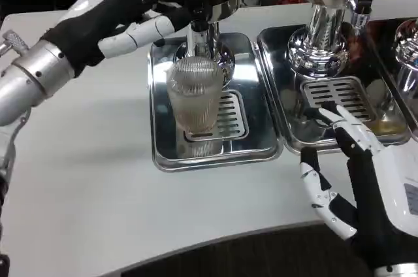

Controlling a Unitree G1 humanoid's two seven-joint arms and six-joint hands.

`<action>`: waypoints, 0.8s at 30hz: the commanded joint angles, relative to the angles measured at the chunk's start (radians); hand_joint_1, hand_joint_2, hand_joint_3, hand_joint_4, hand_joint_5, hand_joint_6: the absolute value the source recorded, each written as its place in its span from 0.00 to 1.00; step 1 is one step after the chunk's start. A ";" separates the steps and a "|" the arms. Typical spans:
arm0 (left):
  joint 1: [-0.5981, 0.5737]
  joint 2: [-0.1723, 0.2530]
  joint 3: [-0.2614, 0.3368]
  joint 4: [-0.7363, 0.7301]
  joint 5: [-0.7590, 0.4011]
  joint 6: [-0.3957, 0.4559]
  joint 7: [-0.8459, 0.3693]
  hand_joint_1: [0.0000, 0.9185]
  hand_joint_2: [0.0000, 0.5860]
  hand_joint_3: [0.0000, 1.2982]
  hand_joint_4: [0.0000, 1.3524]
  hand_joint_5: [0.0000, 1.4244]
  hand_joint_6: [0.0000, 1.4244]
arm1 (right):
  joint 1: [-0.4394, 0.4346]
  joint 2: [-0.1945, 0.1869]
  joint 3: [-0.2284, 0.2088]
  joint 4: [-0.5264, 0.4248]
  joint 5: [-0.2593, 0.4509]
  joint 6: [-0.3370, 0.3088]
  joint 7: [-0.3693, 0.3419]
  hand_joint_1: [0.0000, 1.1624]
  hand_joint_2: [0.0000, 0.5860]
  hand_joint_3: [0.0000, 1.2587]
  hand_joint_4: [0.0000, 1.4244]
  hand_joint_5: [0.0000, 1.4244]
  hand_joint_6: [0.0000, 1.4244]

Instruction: Grasp the cup under the faucet to collect the drink, then remove the cup.

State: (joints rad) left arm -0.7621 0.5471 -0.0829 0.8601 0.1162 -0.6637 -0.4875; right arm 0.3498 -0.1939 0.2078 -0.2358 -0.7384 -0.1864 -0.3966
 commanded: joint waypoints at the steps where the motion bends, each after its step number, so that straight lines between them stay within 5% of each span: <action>1: 0.010 0.022 0.001 -0.035 -0.012 -0.003 -0.054 0.00 0.12 0.24 0.24 0.26 0.49 | -0.014 0.004 0.000 0.017 0.004 -0.015 -0.011 0.32 0.82 0.22 0.11 0.12 0.17; 24: 0.082 0.063 0.012 -0.119 -0.040 0.019 -0.132 0.00 0.12 0.25 0.26 0.30 0.52 | -0.030 -0.001 0.000 0.026 0.028 -0.016 0.006 0.32 0.82 0.22 0.11 0.12 0.17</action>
State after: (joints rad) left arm -0.7148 0.5919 -0.0619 0.7530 0.0726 -0.6443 -0.5799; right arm 0.3268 -0.1931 0.2086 -0.2157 -0.7191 -0.1892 -0.3966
